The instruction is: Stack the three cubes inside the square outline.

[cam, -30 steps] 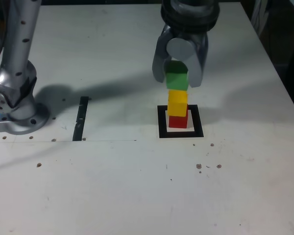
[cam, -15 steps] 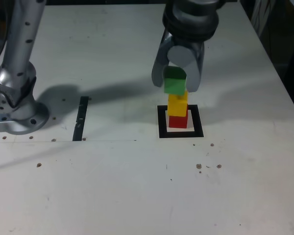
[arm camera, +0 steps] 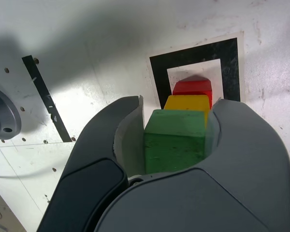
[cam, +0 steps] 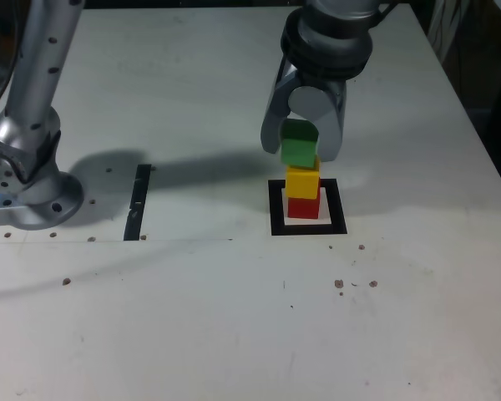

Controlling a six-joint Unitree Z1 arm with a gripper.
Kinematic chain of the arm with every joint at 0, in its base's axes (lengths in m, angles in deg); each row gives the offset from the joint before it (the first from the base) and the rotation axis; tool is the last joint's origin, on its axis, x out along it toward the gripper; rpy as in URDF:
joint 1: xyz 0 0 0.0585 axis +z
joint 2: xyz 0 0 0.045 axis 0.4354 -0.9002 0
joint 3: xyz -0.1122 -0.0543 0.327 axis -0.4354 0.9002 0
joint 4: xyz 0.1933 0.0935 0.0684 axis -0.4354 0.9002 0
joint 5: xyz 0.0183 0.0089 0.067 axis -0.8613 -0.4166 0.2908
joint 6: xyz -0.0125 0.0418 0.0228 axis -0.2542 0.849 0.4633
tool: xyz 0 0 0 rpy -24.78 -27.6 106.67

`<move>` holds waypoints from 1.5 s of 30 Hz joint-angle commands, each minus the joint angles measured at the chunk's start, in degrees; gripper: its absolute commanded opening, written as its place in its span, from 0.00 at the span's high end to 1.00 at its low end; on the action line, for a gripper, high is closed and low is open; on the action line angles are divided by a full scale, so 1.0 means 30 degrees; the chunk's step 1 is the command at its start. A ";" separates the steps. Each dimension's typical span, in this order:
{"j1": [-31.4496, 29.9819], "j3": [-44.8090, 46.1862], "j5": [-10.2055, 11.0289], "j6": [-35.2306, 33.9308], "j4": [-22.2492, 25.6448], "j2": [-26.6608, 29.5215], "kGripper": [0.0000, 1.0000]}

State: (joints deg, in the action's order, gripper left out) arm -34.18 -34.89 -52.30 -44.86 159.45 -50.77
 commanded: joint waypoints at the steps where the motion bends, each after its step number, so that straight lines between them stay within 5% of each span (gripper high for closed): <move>1: 0.0029 -0.0060 -0.0097 0.0041 0.0063 -0.0158 0.83; 8: 0.0034 -0.0145 -0.0249 0.0041 0.0013 -0.0278 0.70; 20: 0.0034 -0.0005 -0.0258 -0.0052 -0.0051 -0.0074 0.05; 33: -0.0105 -0.0023 -0.0341 -0.0226 0.0255 0.1001 0.01; 45: 0.2265 0.6062 -0.0182 0.0824 0.0377 0.9383 0.01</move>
State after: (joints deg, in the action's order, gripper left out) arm -27.98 -18.31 -52.88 -42.65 160.34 -32.20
